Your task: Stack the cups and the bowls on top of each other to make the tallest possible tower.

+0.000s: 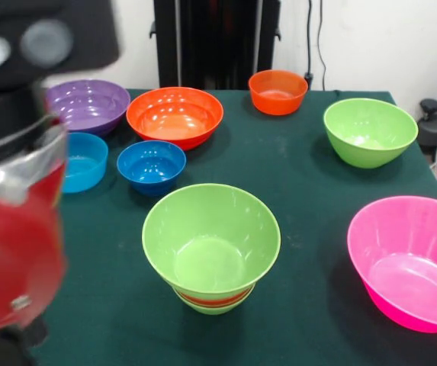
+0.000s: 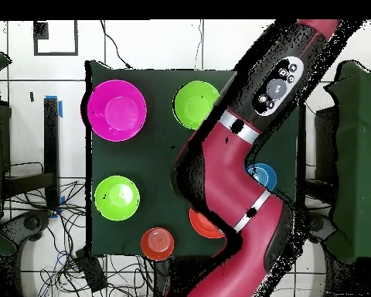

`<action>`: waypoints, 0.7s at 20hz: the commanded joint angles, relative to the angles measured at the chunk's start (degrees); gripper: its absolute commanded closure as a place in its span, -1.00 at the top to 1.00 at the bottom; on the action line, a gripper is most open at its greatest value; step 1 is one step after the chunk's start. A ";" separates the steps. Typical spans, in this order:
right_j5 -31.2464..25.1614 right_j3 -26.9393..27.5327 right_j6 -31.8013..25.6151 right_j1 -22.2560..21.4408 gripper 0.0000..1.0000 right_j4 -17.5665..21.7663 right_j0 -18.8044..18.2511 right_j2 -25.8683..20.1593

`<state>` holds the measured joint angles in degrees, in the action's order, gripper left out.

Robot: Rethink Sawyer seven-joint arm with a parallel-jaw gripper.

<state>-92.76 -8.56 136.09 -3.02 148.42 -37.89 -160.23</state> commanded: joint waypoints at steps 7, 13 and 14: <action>-15.39 6.10 10.81 -6.88 1.00 4.36 8.92 6.83; -17.20 7.26 14.44 -8.65 1.00 6.90 11.78 2.66; -17.19 7.53 14.82 -8.90 1.00 6.94 11.90 1.93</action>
<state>-102.91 -8.60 136.15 -9.56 148.70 -28.39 -161.05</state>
